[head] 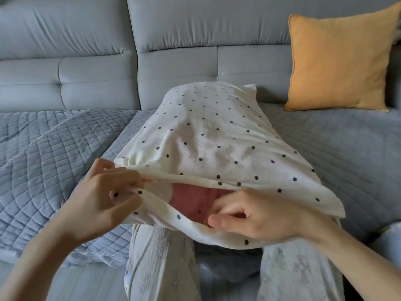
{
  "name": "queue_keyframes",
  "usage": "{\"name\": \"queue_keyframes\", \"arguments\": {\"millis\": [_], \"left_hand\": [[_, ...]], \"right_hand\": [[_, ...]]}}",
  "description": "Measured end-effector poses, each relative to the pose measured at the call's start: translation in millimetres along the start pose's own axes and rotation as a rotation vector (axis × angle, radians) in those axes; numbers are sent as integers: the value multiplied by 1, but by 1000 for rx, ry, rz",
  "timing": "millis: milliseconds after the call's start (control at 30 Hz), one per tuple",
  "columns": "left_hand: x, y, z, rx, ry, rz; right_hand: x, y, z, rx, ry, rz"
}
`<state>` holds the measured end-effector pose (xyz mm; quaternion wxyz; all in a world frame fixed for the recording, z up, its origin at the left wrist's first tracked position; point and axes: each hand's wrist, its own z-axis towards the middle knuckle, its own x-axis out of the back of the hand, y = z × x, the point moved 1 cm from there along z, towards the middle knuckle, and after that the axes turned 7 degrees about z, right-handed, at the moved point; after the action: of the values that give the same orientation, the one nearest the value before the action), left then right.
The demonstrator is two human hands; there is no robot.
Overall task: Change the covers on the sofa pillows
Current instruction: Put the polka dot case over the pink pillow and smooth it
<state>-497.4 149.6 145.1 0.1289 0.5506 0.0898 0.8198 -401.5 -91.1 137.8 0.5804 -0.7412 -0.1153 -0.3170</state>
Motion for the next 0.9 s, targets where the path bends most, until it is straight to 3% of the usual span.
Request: {"name": "queue_keyframes", "arguments": {"millis": [100,200,267,367,500,600,733,800,900], "left_hand": [[-10,16,9,-52,-146,22],[-29,45,12,-174,-306,114],[-47,69,12,-311,-342,168],[-71,106,24,-426,-227,237],[-110,154,61,-595,-175,251],[-133,175,82,-678,-247,235],[-135,171,97,-587,-405,-17],[-137,169,98,-598,-381,41],[-150,181,96,-630,-212,238]], "right_hand": [[12,20,-41,-219,3,-289],[25,43,-72,-363,130,-480],[38,51,-90,-336,261,-523],[54,55,-110,-263,442,-546],[53,58,-126,-155,474,-868],[40,64,-148,-117,451,-821],[24,78,-163,-118,490,-657],[22,87,-164,-105,513,-660],[30,100,-159,-108,540,-659]]}}
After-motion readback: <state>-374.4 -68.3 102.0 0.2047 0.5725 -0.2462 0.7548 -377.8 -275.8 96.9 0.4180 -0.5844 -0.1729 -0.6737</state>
